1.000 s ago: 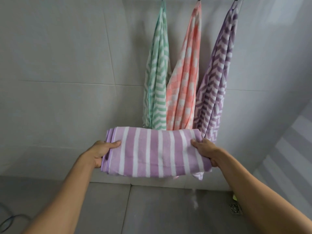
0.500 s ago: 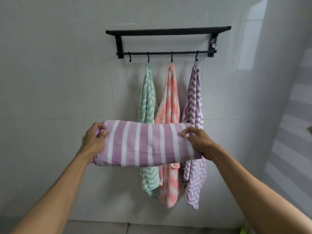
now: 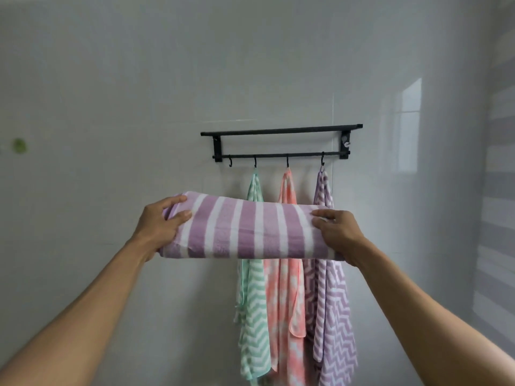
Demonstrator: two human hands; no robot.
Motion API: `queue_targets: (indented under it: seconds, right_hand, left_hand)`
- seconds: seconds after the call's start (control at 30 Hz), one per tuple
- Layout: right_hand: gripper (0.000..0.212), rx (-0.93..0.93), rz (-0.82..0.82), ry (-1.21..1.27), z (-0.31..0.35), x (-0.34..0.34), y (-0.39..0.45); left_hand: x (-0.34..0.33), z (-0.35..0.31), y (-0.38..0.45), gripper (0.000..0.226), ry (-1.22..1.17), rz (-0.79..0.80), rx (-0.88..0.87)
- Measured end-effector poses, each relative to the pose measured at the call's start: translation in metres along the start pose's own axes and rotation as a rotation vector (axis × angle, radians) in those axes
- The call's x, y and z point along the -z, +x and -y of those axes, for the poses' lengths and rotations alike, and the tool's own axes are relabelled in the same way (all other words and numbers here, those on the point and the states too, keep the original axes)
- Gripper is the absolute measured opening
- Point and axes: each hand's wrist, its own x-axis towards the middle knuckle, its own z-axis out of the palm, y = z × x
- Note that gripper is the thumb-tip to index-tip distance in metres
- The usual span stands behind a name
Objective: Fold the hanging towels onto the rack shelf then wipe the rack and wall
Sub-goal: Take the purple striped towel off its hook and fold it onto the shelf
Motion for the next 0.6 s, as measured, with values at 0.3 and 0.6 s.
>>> queue_targets:
  seconds: [0.3,0.6]
  right_hand:
    - [0.024,0.14,-0.066,0.107,0.084,-0.015,0.088]
    - [0.023,0.259,-0.166,0.088,0.171,-0.053,0.211]
  left_hand:
    - [0.012,-0.026,0.113,0.034,-0.148,-0.133,-0.062]
    - [0.016,-0.045,0.265,0.032,-0.32,-0.158,-0.121]
